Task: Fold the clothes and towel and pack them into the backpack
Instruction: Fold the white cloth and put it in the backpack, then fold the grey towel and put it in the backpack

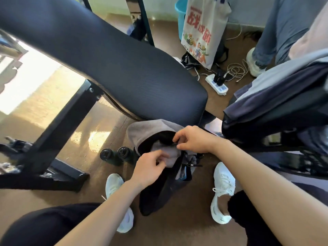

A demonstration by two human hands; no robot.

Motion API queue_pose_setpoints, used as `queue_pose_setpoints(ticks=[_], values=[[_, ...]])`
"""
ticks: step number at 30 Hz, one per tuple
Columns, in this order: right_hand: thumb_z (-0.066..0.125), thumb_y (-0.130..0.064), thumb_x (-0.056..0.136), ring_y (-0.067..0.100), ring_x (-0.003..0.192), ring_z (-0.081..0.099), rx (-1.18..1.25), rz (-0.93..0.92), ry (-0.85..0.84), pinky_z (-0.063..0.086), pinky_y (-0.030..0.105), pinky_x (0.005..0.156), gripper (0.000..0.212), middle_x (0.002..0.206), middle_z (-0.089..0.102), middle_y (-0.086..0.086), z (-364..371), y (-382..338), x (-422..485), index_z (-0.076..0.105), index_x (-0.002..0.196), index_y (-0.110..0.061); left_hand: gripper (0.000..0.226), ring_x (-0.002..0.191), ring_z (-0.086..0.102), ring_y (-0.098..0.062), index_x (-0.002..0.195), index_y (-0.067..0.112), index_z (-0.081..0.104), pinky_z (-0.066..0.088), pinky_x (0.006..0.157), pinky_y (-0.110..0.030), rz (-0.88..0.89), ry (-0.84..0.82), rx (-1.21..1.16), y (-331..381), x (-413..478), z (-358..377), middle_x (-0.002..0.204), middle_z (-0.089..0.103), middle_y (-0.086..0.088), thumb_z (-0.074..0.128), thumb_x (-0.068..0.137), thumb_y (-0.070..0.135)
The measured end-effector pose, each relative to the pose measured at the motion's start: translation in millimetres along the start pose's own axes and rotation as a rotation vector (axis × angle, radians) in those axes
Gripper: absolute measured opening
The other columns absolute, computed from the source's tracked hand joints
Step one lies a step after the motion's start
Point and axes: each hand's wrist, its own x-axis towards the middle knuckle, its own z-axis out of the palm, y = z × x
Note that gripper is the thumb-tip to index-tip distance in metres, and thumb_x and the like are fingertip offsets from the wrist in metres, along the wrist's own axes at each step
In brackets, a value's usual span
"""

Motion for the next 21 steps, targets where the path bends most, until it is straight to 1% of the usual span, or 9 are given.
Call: queue_pose_setpoints(ticks=[2,4,7,10,13,14,16,19,21], values=[[0.073,-0.027,0.089,0.009,0.082,0.065,0.048,0.034,0.078,0.052,0.028,0.082,0.018,0.086,0.072,-0.01,2,7,-18,0.076,0.107,-0.025,0.021,0.089,0.069,0.001,0.101,0.032,0.075,0.056,0.087,-0.032,0.049,0.049,-0.031,19,-5,-14,0.094,0.075,0.02,0.065,0.087,0.02],[0.075,-0.027,0.087,0.008,0.072,0.063,0.232,0.093,0.236,0.051,0.028,0.075,0.003,0.078,0.072,-0.007,2,12,-39,0.075,0.088,-0.025,0.022,0.09,0.07,-0.001,0.098,0.035,0.075,0.055,0.088,-0.03,0.102,0.079,-0.061,42,-6,-24,0.092,0.075,0.019,0.067,0.089,0.017],[0.076,-0.026,0.087,0.008,0.06,0.058,0.599,0.217,0.623,0.049,0.03,0.066,0.017,0.063,0.065,-0.007,-8,20,-74,0.069,0.074,-0.017,0.028,0.091,0.071,-0.004,0.093,0.037,0.073,0.055,0.092,-0.032,0.144,0.065,-0.123,80,2,-26,0.09,0.076,0.017,0.068,0.091,0.01],[0.075,-0.028,0.088,0.01,0.063,0.057,0.759,0.339,1.053,0.049,0.031,0.067,0.02,0.066,0.065,-0.006,-24,29,-120,0.067,0.074,-0.017,0.031,0.087,0.074,-0.007,0.088,0.032,0.074,0.057,0.091,-0.037,0.159,0.02,-0.221,126,14,-19,0.085,0.077,0.012,0.067,0.091,0.002],[0.074,-0.025,0.089,0.012,0.069,0.057,0.808,0.467,1.405,0.046,0.027,0.07,0.015,0.077,0.063,-0.001,-35,48,-163,0.065,0.085,-0.014,0.022,0.088,0.074,-0.012,0.092,0.028,0.076,0.058,0.088,-0.037,0.199,-0.038,-0.243,174,29,-4,0.086,0.078,0.007,0.068,0.09,0.007],[0.075,-0.025,0.088,0.015,0.076,0.059,0.826,0.494,1.496,0.049,0.029,0.075,0.016,0.087,0.064,0.003,-39,57,-173,0.064,0.092,-0.014,0.018,0.089,0.074,-0.014,0.094,0.028,0.076,0.058,0.087,-0.036,0.218,-0.054,-0.243,190,37,1,0.087,0.078,0.006,0.069,0.089,0.012],[0.077,-0.027,0.086,0.018,0.094,0.058,0.816,0.522,1.63,0.052,0.036,0.093,0.033,0.113,0.059,0.007,-48,76,-186,0.059,0.111,-0.017,0.017,0.091,0.072,-0.014,0.098,0.027,0.076,0.056,0.089,-0.034,0.25,-0.082,-0.242,221,53,12,0.091,0.077,0.006,0.069,0.087,0.016],[0.079,-0.026,0.085,0.015,0.127,0.044,0.739,0.47,1.646,0.037,0.036,0.115,0.062,0.139,0.043,0.003,-62,103,-193,0.048,0.139,-0.023,0.024,0.09,0.066,-0.009,0.113,0.021,0.071,0.053,0.092,-0.03,0.273,-0.103,-0.203,269,79,27,0.102,0.073,0.004,0.069,0.092,0.012],[0.077,-0.026,0.088,0.013,0.138,0.04,0.777,0.367,1.579,0.034,0.039,0.12,0.071,0.15,0.04,-0.004,-69,118,-192,0.041,0.149,-0.03,0.032,0.095,0.064,-0.007,0.125,0.019,0.065,0.052,0.097,-0.03,0.285,-0.105,-0.173,299,94,34,0.111,0.07,0.003,0.069,0.094,0.015]])
